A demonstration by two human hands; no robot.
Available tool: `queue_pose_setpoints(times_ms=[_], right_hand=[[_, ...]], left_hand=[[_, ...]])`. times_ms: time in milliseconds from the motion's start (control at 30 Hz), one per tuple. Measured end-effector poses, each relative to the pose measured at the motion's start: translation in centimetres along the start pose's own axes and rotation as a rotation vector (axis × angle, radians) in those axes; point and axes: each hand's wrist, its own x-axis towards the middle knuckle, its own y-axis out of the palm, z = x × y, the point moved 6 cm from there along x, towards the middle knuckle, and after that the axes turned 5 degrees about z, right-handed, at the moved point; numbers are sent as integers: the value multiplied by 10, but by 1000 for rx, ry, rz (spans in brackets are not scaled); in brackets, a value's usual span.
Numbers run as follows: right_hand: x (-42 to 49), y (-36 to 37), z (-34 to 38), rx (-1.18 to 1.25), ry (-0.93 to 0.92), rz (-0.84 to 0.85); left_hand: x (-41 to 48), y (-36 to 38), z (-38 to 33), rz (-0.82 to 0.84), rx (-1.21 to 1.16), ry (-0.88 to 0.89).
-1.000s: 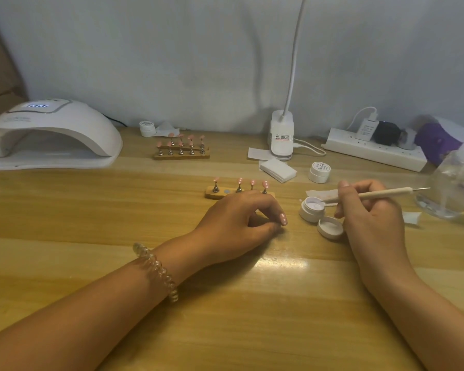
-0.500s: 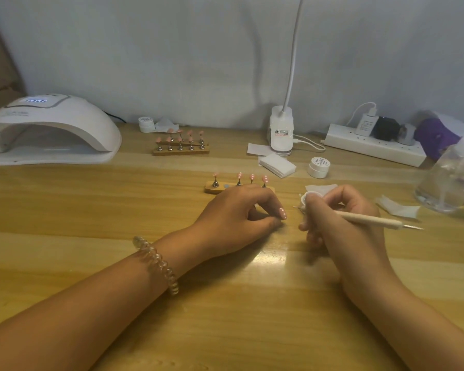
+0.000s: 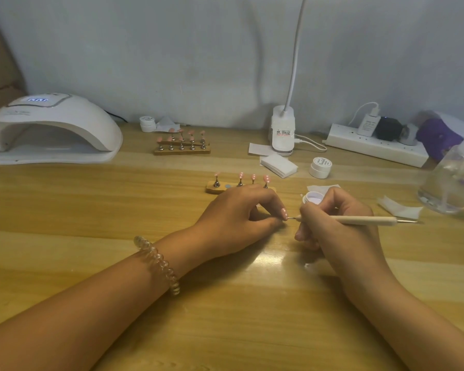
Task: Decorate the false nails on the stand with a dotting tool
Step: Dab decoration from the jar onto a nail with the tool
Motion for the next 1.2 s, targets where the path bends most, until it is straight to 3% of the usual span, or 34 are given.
queue_pose_setpoints(times_ms=[867,1033,1200], right_hand=[[1,-1,-2,7,-20,-7],[0,-14,5,100,-123,-158],[8,-33,11,9,-201,-250]], left_hand=[[0,0,1,3,-7,-8],[0,0,1,12,-10,-8],[-1,0,0,11,-9,1]])
